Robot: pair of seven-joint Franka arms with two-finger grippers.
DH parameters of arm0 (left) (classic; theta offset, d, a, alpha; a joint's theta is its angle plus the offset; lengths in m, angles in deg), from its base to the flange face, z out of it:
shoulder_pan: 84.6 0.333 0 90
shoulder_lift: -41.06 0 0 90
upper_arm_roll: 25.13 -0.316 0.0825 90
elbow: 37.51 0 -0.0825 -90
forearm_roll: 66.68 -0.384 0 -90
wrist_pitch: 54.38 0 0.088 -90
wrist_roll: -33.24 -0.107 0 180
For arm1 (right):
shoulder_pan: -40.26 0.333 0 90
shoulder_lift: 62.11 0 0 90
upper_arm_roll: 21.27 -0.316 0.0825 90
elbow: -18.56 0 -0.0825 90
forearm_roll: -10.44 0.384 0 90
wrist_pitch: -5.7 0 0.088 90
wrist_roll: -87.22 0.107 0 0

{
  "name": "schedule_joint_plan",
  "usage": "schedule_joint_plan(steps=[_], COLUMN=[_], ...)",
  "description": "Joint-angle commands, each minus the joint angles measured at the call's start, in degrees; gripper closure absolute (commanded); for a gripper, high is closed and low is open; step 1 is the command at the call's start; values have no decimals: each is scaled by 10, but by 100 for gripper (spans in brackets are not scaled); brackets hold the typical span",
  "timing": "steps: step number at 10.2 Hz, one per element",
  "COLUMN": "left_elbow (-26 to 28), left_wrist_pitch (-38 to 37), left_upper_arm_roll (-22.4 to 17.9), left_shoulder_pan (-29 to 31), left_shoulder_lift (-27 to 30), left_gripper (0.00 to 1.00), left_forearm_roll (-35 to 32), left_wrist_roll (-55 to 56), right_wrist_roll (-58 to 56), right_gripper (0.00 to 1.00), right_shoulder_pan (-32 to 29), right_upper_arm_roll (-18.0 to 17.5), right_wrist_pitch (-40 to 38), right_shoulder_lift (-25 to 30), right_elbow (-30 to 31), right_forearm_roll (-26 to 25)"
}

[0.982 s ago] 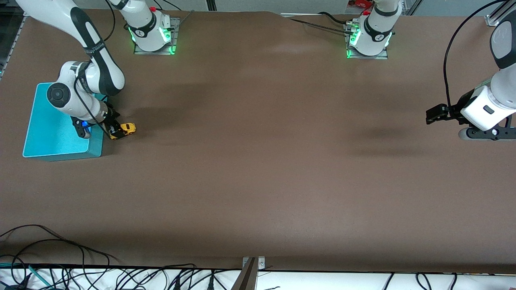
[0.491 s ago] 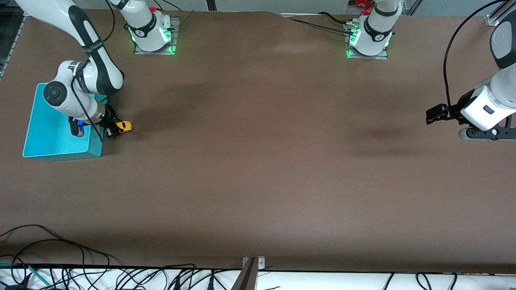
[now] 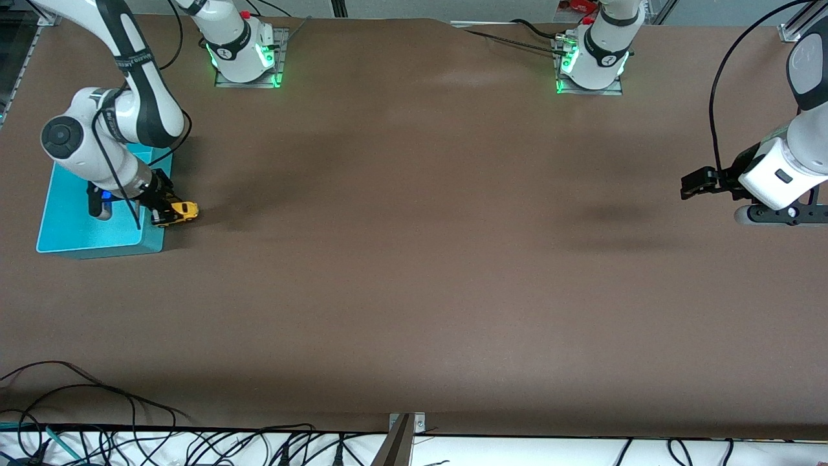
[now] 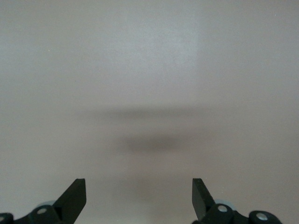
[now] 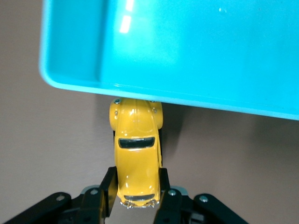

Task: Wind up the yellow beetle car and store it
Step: 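Lift the car with the right gripper over the teal bin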

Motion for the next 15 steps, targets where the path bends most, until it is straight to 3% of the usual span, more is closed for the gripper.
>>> schedule_joint_plan(steps=[1,4,6,8,11,13,15], left_elbow=[-3,-2,-1,-1,-1,-1,-2], left_wrist_pitch=[-5,-5,-5,-5,-5,-5,-5], left_upper_arm_roll=[1,1,1,1,1,1,1], left_shoulder_pan=[5,5,6,8,8,8,8], left_shoulder_lift=[3,3,3,3,3,3,3], left_gripper=[0,1,1,1,1,1,1], left_forearm_roll=[12,12,13,13,13,13,13], left_wrist_roll=[-15,-16,-16,-16,-15,-15,-15], right_wrist_roll=[23,21,15,3,-125,-219,-229], right_gripper=[100,100,100,100,100,100,100], right_shoulder_pan=[-1,-2,-2,-3,-13,-20,-21], right_upper_arm_roll=[-4,11,25,54,132,196,224], right_wrist_pitch=[-34,-131,-225,-233,-238,-210,-151], right_shoulder_lift=[26,27,27,28,45,56,43], right_elbow=[-26,-99,-130,-125,-90,-51,-17], right_forearm_roll=[-6,-13,-60,-69,-69,-69,-69])
